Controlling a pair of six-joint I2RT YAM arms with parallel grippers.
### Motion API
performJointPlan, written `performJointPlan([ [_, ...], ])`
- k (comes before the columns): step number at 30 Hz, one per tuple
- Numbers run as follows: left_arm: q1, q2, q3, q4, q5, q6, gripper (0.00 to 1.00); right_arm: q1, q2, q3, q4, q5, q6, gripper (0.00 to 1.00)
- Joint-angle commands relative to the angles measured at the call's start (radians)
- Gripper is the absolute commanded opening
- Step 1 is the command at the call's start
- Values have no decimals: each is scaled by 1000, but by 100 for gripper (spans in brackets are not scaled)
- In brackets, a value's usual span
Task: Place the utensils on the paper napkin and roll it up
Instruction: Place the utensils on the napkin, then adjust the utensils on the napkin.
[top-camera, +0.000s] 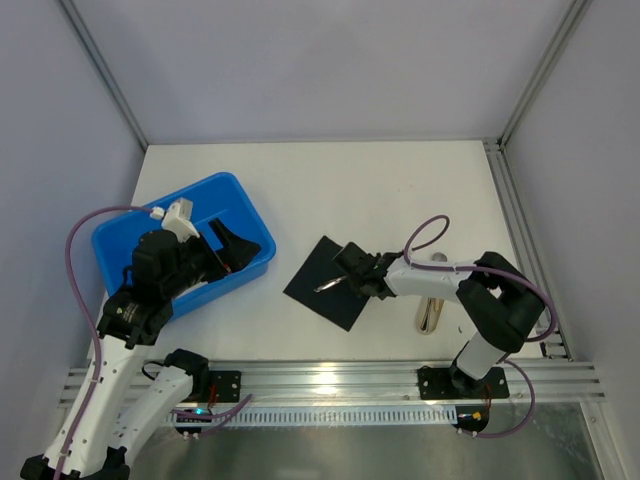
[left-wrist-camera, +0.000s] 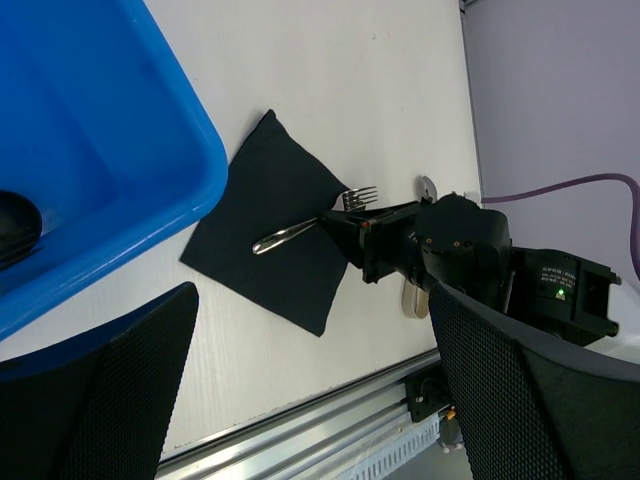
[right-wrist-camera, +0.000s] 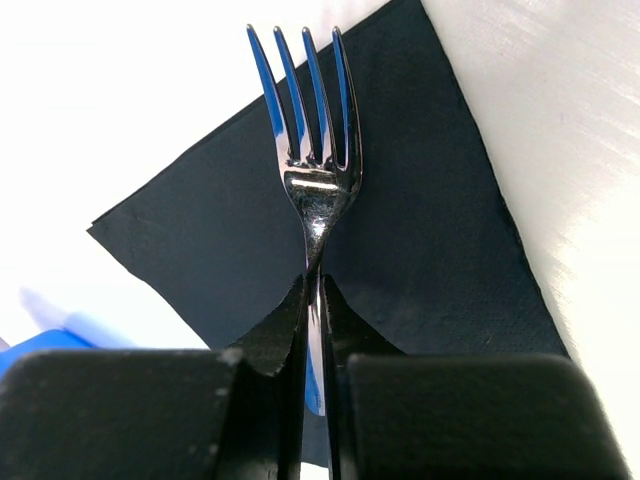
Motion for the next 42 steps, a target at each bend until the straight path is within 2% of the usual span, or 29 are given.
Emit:
performJointPlan([
  [1,-6,-2,16,22,48,56,98,-3,13,24,15,53,688,9],
  [5,-6,-1,13,23,86,74,97,-3,28,32,20,48,687,13],
  [8,-6,-1,8,35,140,114,97,-3,36,44,13,40,676,27],
  [9,-6,-1,10,37,141,120,96,-3,36,44,21,39,667,34],
  [12,-6,2,10,38,149,137,94,-3,19,63,-5,45,636,44],
  [18,-6,19,7,29,177,184,90,-1,-87,99,-103,51,519,56],
  [19,-6,33,7,31,193,194,86,0,-113,99,-114,57,492,62],
  [20,-6,42,7,34,204,216,84,-1,-168,101,-137,68,460,62],
  [24,-12,113,25,60,260,249,78,-15,-315,158,-250,126,168,67],
  [25,-18,126,22,75,269,253,78,-36,-347,162,-241,128,-64,67],
  [27,-54,160,10,112,246,267,77,-119,-423,184,-195,82,-340,66],
  [28,-72,175,10,139,226,273,77,-154,-438,194,-183,53,-622,67],
  [30,-152,243,28,150,159,305,77,-245,-458,242,-203,-62,-878,67],
  [31,-191,270,34,178,136,325,75,-269,-463,266,-247,-96,-1093,67],
  [32,-283,327,40,193,53,347,73,-301,-466,277,-288,-111,-1170,67],
  [34,-385,391,65,218,-44,431,72,-311,-490,277,-336,-95,-1307,67],
  [35,-429,472,80,227,-111,462,72,-312,-503,264,-371,-86,-1398,67],
  [36,-493,517,124,226,-125,521,68,-312,-538,250,-378,-78,-1430,67],
  [38,-515,611,169,207,-124,563,65,-314,-581,201,-369,-108,-1500,67],
  [40,-522,729,233,195,-130,626,55,-314,-657,141,-329,-176,-1519,67],
  [42,-522,806,260,198,-142,657,53,-316,-705,104,-304,-226,-1530,68],
])
